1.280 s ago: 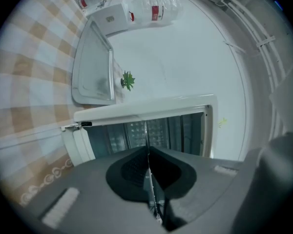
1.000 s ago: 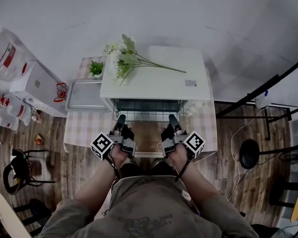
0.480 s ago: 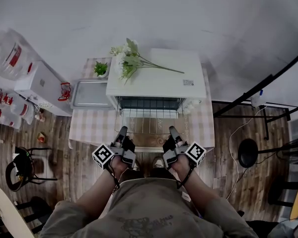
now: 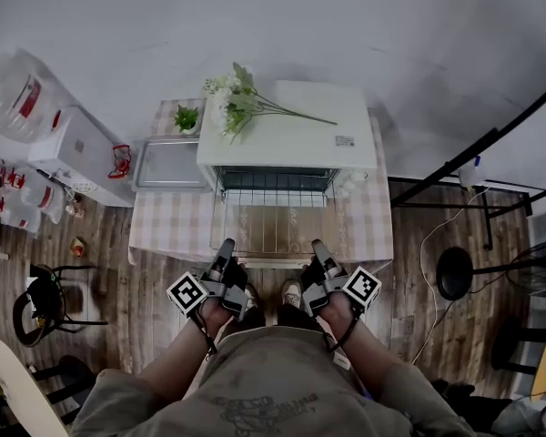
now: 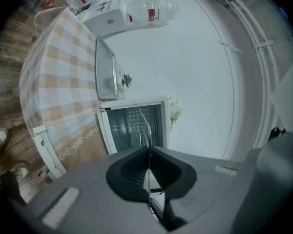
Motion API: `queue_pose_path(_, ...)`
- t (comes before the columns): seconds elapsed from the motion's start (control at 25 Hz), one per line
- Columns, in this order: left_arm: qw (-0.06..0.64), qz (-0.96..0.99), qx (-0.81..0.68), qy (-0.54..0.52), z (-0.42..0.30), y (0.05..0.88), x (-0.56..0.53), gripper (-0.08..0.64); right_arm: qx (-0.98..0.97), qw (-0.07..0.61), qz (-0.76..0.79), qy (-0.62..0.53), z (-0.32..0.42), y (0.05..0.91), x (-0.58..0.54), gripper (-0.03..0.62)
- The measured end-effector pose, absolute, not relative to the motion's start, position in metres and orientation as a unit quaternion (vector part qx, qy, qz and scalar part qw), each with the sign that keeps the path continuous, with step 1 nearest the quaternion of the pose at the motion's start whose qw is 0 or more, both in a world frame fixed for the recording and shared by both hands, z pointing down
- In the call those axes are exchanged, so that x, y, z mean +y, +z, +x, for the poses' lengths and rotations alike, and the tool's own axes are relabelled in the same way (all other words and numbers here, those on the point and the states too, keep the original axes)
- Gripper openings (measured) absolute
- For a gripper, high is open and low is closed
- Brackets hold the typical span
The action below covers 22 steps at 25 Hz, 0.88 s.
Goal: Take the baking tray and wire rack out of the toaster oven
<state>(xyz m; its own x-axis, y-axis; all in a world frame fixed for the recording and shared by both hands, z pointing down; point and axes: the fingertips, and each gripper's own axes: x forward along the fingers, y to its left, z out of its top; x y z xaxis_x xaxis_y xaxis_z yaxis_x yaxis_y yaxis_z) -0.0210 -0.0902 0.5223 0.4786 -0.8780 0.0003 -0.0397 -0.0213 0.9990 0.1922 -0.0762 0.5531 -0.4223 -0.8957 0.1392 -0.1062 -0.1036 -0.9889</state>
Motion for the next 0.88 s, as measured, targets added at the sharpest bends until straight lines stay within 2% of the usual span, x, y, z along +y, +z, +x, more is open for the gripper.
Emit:
queue_pose_path(0.44,0.595,0.607,-0.388,-0.356,-0.045,0.532,-0.059,0.003,0.585,0.291,-0.411,-0.636,0.168,0.563,-0.047,0.025)
queue_pose_path(0.88,0.565,0.570,-0.459,-0.380,-0.140,0.546,-0.027,0.005,0.616,0.208,-0.335,-0.682,0.072,0.581,-0.046,0.025)
